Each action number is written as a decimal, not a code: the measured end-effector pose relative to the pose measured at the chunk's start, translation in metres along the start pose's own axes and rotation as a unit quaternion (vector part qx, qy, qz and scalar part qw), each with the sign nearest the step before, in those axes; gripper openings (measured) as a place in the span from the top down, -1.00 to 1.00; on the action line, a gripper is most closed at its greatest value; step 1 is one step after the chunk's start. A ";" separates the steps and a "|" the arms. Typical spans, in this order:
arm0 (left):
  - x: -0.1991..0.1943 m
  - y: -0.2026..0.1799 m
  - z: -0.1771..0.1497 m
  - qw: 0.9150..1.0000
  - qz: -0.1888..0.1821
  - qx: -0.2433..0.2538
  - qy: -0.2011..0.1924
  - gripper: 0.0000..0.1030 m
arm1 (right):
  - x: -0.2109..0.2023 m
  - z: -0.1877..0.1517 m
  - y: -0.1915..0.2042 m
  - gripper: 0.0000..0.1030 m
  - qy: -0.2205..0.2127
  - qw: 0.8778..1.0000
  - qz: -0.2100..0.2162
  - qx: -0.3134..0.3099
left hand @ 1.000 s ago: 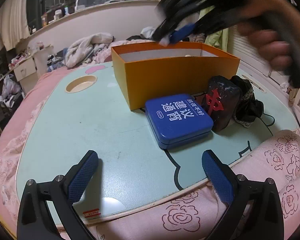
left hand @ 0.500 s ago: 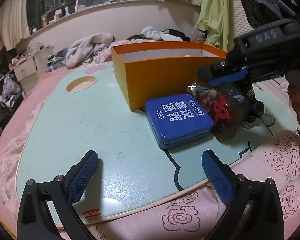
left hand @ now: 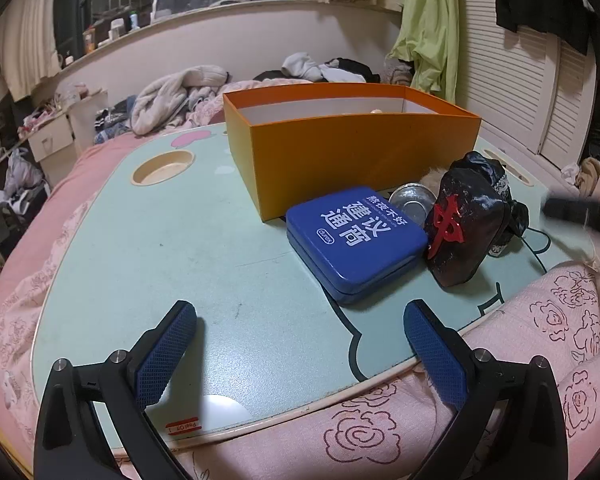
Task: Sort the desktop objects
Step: 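Place the silver knob on the table beside the black bags, right gripper, then grasp the clear plastic-wrapped item in the box, left gripper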
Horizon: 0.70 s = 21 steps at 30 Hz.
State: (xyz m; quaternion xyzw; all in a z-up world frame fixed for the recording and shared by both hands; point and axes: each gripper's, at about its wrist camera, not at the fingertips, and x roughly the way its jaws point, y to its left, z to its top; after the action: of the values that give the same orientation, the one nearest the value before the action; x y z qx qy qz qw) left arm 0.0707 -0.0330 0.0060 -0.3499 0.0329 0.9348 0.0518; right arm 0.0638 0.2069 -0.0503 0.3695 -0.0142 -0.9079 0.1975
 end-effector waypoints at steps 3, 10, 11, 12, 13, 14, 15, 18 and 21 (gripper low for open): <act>0.000 0.001 0.000 1.000 0.004 -0.001 -0.001 -1.00 | 0.031 -0.016 0.010 -0.33 0.020 0.998 -0.037 -0.049; -0.021 0.007 0.009 1.000 0.013 -0.018 -0.016 -0.44 | 0.072 -0.018 0.018 -0.47 0.025 0.996 -0.043 -0.070; -0.030 0.010 0.022 0.999 -0.011 -0.034 -0.032 -0.30 | 0.076 -0.018 0.018 -0.47 0.024 0.996 -0.044 -0.070; -0.036 0.012 0.034 0.997 -0.035 -0.049 -0.042 -0.27 | 0.080 -0.018 0.017 -0.48 0.024 0.996 -0.045 -0.070; -0.039 0.014 0.047 0.995 -0.058 -0.062 -0.046 -0.24 | 0.084 -0.018 0.017 -0.49 0.023 0.996 -0.044 -0.070; -0.037 0.013 0.069 0.993 -0.088 -0.074 -0.038 -0.12 | 0.085 -0.018 0.017 -0.49 0.022 0.996 -0.045 -0.070; -0.032 0.011 0.085 0.991 -0.103 -0.080 -0.028 -0.06 | 0.086 -0.018 0.016 -0.49 0.021 0.996 -0.045 -0.070; 0.001 -0.002 0.140 0.987 -0.132 -0.090 0.023 -0.02 | 0.086 -0.018 0.021 -0.49 0.019 0.996 -0.045 -0.071; 0.061 -0.021 0.179 0.983 -0.113 -0.088 0.114 -0.11 | 0.086 -0.017 0.022 -0.50 0.018 0.996 -0.045 -0.071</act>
State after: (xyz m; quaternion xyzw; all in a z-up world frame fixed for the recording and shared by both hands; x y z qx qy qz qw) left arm -0.0888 0.0097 0.1004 -0.4584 -0.0837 0.8763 0.1220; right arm 0.0270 0.1568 -0.1157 0.3712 0.0702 -0.9078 0.1823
